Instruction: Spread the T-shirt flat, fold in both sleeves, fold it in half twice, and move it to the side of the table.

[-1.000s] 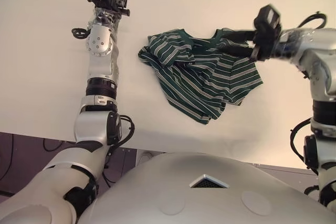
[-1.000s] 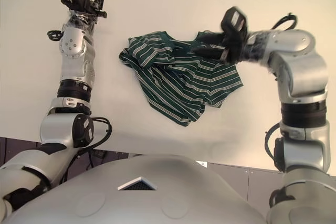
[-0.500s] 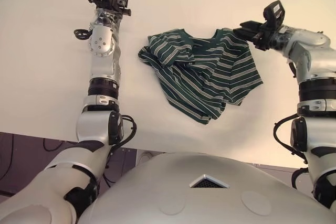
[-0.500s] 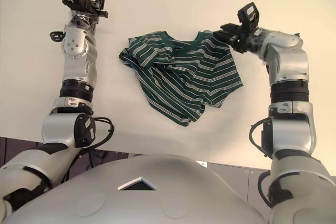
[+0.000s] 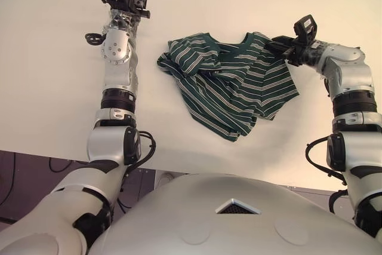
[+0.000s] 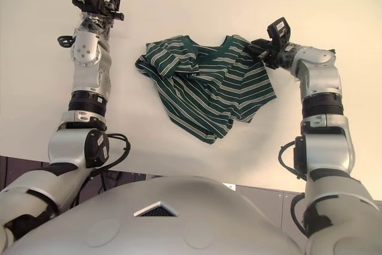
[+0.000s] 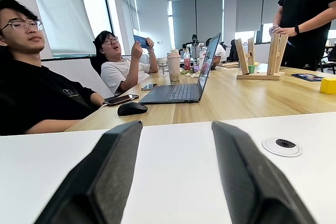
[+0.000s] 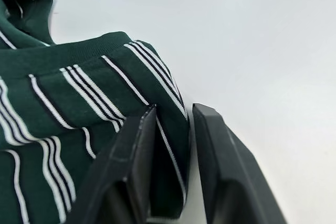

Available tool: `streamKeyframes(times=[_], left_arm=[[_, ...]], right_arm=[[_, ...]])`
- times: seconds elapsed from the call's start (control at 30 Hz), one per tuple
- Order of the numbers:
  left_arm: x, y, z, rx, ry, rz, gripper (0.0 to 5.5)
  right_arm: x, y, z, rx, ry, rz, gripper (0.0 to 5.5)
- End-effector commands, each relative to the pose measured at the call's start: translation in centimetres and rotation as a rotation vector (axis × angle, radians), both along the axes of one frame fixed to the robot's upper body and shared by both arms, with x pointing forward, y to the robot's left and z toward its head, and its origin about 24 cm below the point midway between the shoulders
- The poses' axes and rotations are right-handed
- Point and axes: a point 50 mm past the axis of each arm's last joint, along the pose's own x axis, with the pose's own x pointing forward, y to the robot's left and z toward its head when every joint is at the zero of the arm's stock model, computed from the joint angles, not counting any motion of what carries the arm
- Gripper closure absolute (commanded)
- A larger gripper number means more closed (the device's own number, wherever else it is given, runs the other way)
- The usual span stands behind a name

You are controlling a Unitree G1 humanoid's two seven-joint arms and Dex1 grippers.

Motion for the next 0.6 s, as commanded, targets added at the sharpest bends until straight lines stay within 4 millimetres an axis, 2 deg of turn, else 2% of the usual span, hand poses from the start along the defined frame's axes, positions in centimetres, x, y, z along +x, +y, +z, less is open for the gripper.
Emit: streamKeyframes(times=[0.03,0.17,0.27,0.37,0.47,0.6], left_arm=[[0.0,0.2,0.0,0.015,0.005,-0.006,3.06],[0.2,-0.1,-0.1,0.003,0.031,-0.043,3.06],[0.7,-1.3,-1.1,-0.054,0.27,-0.319,3.06],[1.3,-1.6,-0.4,-0.063,0.451,-0.56,3.06],[1.8,-2.4,-0.1,-0.112,0.615,-0.688,3.06],[1.5,-3.1,-1.2,-0.018,0.775,-0.761,3.06]], right_arm=[[-0.6,0.1,-1.0,-0.049,0.046,0.031,5.04],[-0.7,0.3,-1.1,-0.07,0.043,0.056,5.47],[-0.5,0.4,-1.1,-0.073,0.039,0.058,5.47],[-0.5,0.5,-1.2,-0.068,0.034,0.052,5.47],[-0.6,0.9,-1.4,-0.06,0.033,0.055,5.47],[-0.8,1.4,-1.6,-0.05,0.036,0.071,5.47]])
